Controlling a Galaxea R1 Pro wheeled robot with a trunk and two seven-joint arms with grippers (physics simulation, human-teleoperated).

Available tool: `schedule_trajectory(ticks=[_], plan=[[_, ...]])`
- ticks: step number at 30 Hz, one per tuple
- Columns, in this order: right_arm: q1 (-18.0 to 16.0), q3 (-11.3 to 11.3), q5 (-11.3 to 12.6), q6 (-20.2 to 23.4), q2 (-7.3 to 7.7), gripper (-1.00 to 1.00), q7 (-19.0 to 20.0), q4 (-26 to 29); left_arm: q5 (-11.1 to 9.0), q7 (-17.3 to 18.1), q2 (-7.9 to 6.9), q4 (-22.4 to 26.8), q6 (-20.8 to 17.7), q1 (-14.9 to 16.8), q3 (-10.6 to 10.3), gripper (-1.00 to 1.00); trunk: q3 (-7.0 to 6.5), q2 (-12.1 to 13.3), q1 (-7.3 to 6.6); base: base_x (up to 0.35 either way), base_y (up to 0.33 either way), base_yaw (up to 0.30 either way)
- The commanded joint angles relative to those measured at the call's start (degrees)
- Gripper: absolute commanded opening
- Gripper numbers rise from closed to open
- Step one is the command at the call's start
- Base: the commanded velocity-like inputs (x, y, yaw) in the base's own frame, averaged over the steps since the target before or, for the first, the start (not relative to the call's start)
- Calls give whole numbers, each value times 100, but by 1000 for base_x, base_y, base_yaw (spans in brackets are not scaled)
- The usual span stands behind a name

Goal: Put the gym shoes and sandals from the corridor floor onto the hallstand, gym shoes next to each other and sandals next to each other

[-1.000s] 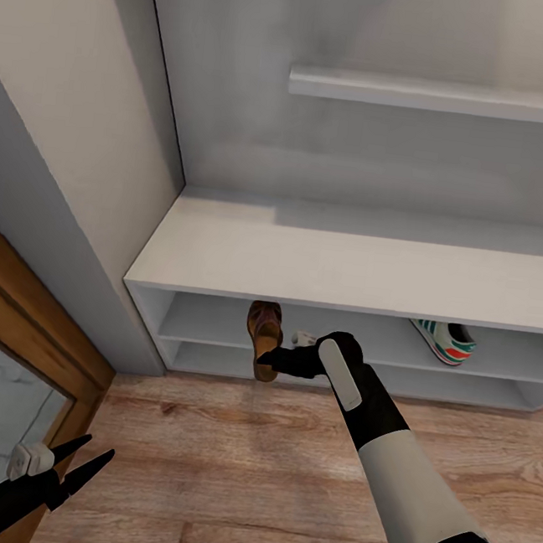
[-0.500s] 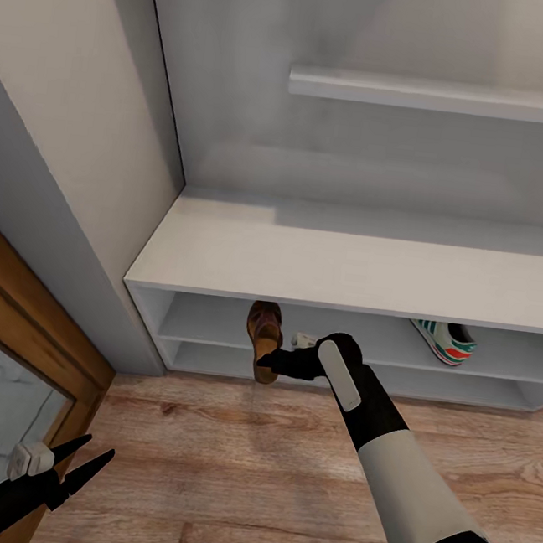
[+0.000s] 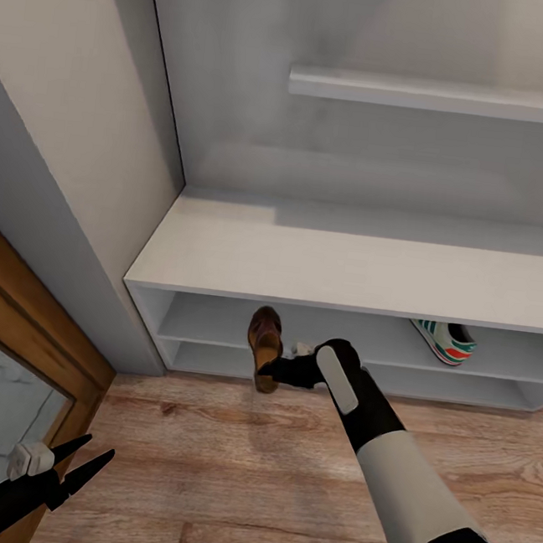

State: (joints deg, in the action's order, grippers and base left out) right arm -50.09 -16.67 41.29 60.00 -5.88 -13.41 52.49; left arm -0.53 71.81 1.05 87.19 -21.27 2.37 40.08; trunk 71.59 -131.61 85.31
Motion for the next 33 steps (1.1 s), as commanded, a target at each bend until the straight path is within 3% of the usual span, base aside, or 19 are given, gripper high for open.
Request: schedule_trajectory(ticks=[1, 6, 17, 33], plan=[[-1, -1, 37, 0, -1, -100, -6, -151, 0, 0, 0, 0, 0, 0, 0, 100, 0, 0, 0, 0, 0, 0], [-1, 3, 44, 0, 1, -100, -4, -506, 0, 0, 0, 0, 0, 0, 0, 100, 0, 0, 0, 0, 0, 0], [-1, 14, 44, 0, 0, -100, 0, -550, 0, -2, 0, 0, 0, 0, 0, 100, 0, 0, 0, 7, 0, 0], [-1, 14, 45, -3, -1, -100, 5, -552, -34, 8, 0, 0, 0, 0, 0, 100, 0, 0, 0, 115, 0, 0]])
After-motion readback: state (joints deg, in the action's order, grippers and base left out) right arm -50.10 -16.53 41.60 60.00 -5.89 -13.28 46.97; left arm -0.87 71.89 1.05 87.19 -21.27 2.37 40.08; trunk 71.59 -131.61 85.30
